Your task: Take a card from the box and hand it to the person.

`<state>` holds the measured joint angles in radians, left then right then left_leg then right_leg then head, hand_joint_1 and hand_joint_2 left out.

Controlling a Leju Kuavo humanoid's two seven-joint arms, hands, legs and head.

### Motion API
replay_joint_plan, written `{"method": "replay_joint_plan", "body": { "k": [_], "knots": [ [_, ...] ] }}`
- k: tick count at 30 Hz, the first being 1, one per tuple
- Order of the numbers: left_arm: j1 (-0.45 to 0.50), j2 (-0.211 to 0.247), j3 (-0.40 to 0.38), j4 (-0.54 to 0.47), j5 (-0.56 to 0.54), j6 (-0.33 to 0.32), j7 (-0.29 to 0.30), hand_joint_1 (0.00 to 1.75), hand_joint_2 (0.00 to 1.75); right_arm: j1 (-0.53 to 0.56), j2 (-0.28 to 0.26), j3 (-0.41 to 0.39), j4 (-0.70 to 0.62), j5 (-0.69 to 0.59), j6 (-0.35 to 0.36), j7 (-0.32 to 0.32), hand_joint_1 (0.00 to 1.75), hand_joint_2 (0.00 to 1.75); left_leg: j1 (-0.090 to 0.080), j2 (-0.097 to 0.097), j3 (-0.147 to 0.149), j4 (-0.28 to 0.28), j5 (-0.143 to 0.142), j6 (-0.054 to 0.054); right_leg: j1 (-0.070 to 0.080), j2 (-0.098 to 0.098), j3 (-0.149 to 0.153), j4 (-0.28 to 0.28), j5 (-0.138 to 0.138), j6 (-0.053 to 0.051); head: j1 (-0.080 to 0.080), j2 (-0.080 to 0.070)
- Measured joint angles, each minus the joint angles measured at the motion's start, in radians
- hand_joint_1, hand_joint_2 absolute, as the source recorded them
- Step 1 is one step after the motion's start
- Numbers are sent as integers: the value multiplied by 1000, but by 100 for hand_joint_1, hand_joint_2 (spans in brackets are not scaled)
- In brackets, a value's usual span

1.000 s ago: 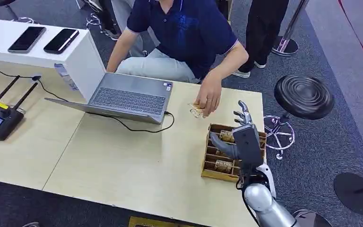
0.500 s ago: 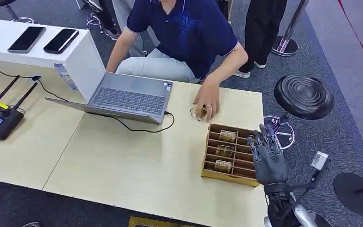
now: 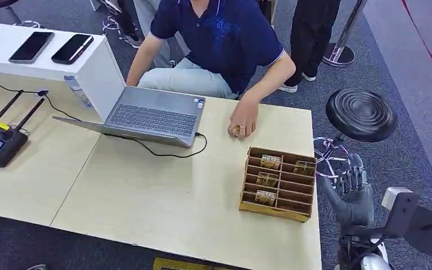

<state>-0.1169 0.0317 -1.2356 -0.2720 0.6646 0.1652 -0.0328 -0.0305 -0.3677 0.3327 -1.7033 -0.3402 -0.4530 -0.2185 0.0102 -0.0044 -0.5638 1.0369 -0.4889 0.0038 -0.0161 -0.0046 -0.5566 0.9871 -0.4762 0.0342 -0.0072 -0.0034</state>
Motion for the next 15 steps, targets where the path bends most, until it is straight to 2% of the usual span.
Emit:
{"method": "replay_joint_plan", "body": {
  "k": [3, 6, 8, 10, 11, 15],
  "knots": [
    [0, 0, 0, 0, 3, 2, 0, 0, 0, -4, 0, 18, -35, 268, -81, 95, 175, 175, 0, 0, 0, 0, 0, 0, 0, 0, 0, 0, 0, 0, 0, 0],
    [0, 0, 0, 0, 5, 1, 8, 0, 0, -6, 0, 42, -68, 498, -105, 189, 175, 175, 0, 0, 0, 0, 0, 0, 0, 0, 0, 0, 0, 0, 0, 0],
    [0, 0, 0, 0, 5, -3, 13, 0, 0, -8, 0, 58, -84, 606, -106, 242, 175, 175, 0, 0, 0, 0, 0, 0, 0, 0, 0, 0, 0, 0, 0, 0],
    [0, 0, 0, 0, 5, -7, 20, 0, 0, -8, 0, 72, -96, 642, -105, 270, 136, 175, 0, 0, 0, 0, 0, 0, 0, 0, 0, 0, 0, 0, 0, 0],
    [0, 0, 0, 0, 5, -8, 21, 0, 0, -8, -1, 79, -101, 639, -103, 280, 2, 175, 0, 0, 0, 0, 0, 0, 0, 0, 0, 0, 0, 0, 0, 0],
    [0, -1, 0, 0, 6, -13, 21, 0, 0, -5, -13, 94, -112, 493, -48, 267, 0, 175, 0, 0, 0, 0, 0, 0, 0, 0, 0, 0, 0, 0, 0, 0]
  ]
}}
